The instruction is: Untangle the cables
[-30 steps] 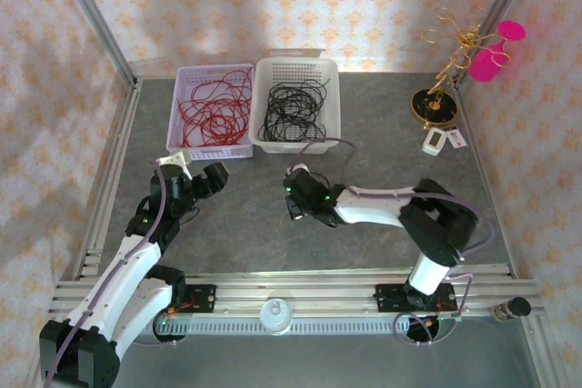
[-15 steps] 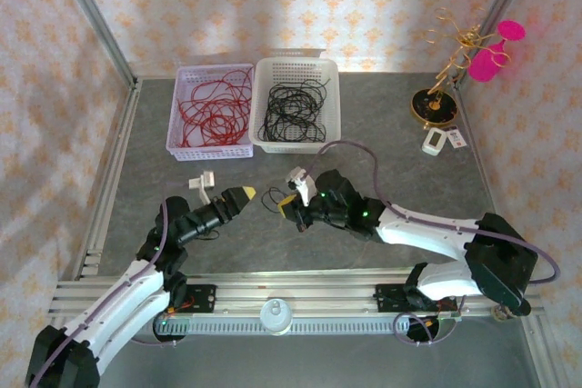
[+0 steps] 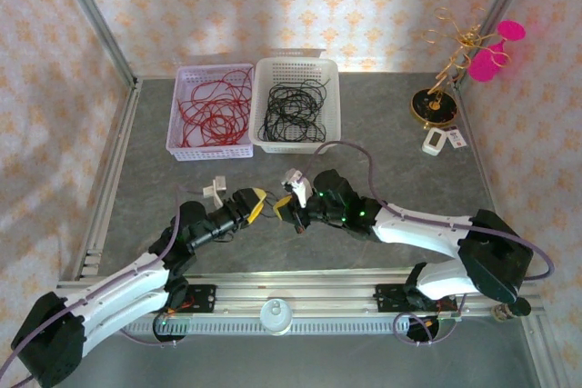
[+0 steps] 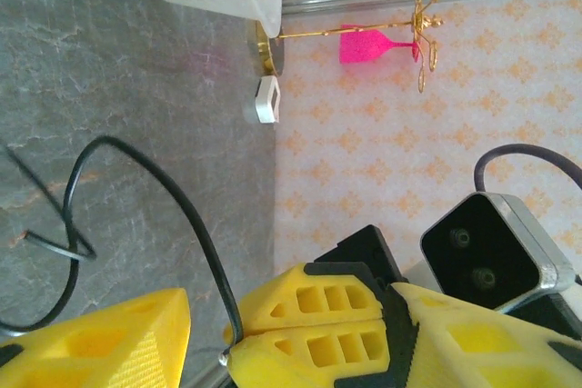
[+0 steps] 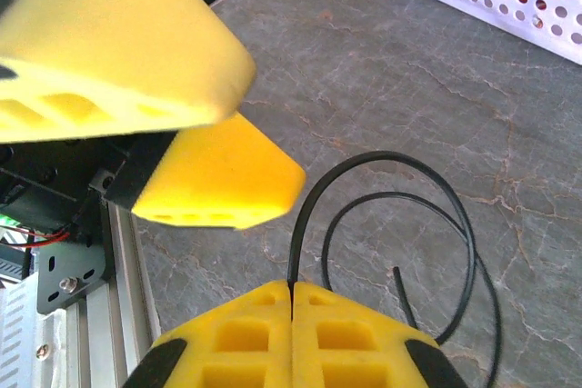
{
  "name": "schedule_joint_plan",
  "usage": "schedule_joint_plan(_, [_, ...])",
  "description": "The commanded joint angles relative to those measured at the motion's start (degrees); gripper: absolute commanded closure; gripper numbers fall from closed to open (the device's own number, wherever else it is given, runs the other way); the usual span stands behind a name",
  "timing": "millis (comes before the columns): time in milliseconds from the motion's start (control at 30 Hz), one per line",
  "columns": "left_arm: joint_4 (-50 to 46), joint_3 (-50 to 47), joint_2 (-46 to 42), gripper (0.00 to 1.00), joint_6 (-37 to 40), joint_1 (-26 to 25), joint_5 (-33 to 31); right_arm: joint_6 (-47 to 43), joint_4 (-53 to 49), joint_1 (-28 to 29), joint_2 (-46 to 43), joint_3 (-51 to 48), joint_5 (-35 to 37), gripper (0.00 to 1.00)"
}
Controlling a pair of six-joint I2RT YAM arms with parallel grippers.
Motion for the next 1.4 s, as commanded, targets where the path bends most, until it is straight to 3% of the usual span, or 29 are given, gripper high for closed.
schedule_joint_plan(0, [3.11, 1.7, 2.14, 0.43, -3.42, -1.65, -3.97, -0.41, 2.87, 0.32, 0.06, 1.02, -0.78, 1.0])
schedule_joint_plan(400, [10.1, 3.51, 10.35, 0.46, -6.69, -5.51, -7.36, -0.08, 3.0, 0.37, 0.74, 0.81, -1.1, 1.0])
schedule_joint_plan(533, [11.98, 4.41, 13.0, 0.57, -6.68, -5.76, -7.64, 0.34, 3.16, 0.38, 0.7, 0.76, -1.2, 1.0])
schedule_joint_plan(667, [15.37, 4.68, 14.65, 0.79, -6.74, -5.84, -8.34, 0.27, 3.17, 0.37, -0.13, -0.08, -0.7, 1.0])
schedule_joint_plan(767, [11.84, 6.98, 14.7, 0.93, -3.66, -5.87, -7.18, 0.22, 3.6, 0.31, -1.22, -1.06, 1.12, 1.0])
schedule_joint_plan(800, [9.47, 7.93, 14.38, 1.0, -2.0, -5.85, -6.78, 0.46, 4.2, 0.32, -1.88, -1.83, 3.34, 0.94])
schedule_joint_plan(867, [4.31, 9.2, 12.97, 1.0, 1.26, -5.9, -6.97, 1.2, 5.49, 0.29, -3.98, -3.59, 7.67, 0.72])
schedule_joint_plan(967, [-3.54, 10.52, 9.81, 1.0, 5.56, -5.74, -7.74, 2.53, 8.08, -0.32, -8.13, -7.43, 11.25, 0.56])
schedule_joint_plan(1033, [-5.22, 11.77, 8.88, 1.0, 9.01, -5.44, -5.07, 6.57, 9.3, -2.65, -11.88, -9.75, 11.86, 0.5])
schedule_joint_plan(1133, [-11.54, 17.15, 10.1, 1.0, 17.47, -5.16, 1.5, 14.6, 8.23, -9.46, -14.39, -10.82, 6.27, 0.48])
schedule_joint_plan(1233, [-18.57, 21.89, 10.74, 1.0, 23.64, -5.18, 3.65, 17.29, 6.76, -11.91, -16.71, -11.7, 3.26, 0.46])
schedule_joint_plan(1300, [-18.95, 23.32, 10.63, 1.0, 25.87, -5.21, 5.21, 23.5, 4.26, -14.54, -17.05, -11.28, 2.65, 0.34])
schedule_joint_plan(1367, [-19.82, 24.83, 11.02, 1.0, 27.97, -5.21, 6.19, 32.44, 2.09, -19.16, -15.53, -10.37, -1.62, 0.34])
